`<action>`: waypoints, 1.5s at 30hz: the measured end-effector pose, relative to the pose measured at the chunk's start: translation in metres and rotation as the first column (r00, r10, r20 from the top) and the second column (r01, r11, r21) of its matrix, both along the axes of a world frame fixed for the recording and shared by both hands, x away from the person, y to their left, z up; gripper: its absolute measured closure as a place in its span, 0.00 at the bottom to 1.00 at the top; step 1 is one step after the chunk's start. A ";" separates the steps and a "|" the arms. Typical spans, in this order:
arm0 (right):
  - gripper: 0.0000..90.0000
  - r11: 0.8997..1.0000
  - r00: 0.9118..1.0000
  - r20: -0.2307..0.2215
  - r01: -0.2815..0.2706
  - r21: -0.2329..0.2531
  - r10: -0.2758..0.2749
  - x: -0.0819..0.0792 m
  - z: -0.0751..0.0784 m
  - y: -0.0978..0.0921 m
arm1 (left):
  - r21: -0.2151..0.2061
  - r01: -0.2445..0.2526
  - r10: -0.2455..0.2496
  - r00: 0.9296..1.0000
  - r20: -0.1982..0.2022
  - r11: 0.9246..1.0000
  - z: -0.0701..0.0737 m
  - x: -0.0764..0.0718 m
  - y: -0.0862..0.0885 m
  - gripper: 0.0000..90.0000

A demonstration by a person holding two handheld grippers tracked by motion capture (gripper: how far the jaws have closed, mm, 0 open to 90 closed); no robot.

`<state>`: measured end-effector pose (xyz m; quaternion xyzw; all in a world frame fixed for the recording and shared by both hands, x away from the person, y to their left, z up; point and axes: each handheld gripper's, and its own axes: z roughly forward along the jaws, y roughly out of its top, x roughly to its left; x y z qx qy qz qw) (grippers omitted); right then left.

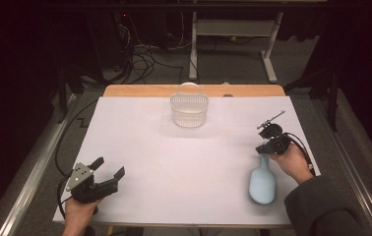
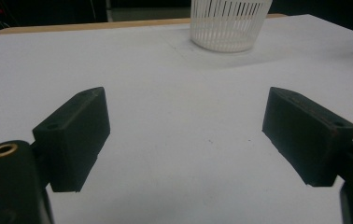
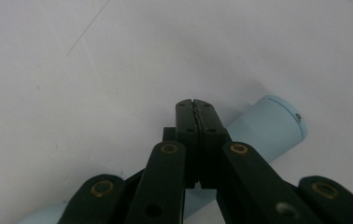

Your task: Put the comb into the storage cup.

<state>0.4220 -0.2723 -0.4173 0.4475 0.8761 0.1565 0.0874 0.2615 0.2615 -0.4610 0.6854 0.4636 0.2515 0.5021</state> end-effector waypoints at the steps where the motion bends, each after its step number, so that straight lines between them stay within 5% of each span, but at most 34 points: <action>1: 1.00 1.000 1.000 0.005 0.002 0.001 -0.002 0.000 0.000 -0.001 | 0.000 0.000 0.000 1.000 0.000 1.000 0.000 0.000 0.000 0.16; 35: 0.99 0.999 0.998 0.035 0.050 0.000 -0.050 -0.034 -0.002 -0.042 | 0.008 0.009 -0.009 1.000 -0.008 1.000 -0.001 0.001 -0.003 0.16; 45: 1.00 0.997 0.997 0.036 0.066 0.032 -0.067 -0.044 -0.003 -0.050 | 0.011 0.010 -0.010 1.000 -0.004 1.000 0.000 0.001 -0.003 0.16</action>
